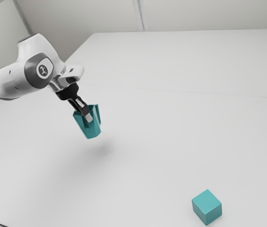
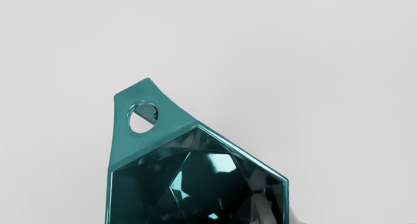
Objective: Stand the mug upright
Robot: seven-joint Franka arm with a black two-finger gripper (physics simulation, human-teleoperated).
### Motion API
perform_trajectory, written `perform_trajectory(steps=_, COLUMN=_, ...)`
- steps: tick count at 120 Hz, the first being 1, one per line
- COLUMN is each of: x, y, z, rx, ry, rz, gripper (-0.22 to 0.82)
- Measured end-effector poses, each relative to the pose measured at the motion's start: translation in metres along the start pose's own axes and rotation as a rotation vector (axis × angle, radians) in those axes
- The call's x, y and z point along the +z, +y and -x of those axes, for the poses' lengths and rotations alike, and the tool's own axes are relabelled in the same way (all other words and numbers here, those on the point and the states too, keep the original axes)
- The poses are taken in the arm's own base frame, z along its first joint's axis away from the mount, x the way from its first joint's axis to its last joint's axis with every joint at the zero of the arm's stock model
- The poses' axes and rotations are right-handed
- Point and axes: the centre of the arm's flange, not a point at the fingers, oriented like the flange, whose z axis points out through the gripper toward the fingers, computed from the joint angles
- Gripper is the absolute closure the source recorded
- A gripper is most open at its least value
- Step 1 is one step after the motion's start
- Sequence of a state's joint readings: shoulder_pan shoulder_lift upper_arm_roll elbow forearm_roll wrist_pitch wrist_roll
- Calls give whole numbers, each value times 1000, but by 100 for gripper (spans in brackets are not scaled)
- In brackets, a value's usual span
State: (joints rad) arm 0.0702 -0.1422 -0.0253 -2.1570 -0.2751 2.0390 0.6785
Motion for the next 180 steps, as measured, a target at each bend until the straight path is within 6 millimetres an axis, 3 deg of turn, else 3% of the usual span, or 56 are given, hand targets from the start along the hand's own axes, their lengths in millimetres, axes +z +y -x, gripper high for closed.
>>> perform_trajectory(steps=20, x=3, y=18, z=6, rx=-29, ry=-60, rz=-82, gripper=79)
perform_trajectory(steps=43, x=25, y=23, z=15, rx=-94, ry=-104, rz=-165, gripper=79)
perform_trajectory(steps=76, x=38, y=29, z=16, rx=-186, ry=-27, rz=-232, gripper=79)
perform_trajectory(steps=180, x=86, y=37, z=47, rx=-354, ry=137, rz=-287, gripper=79)
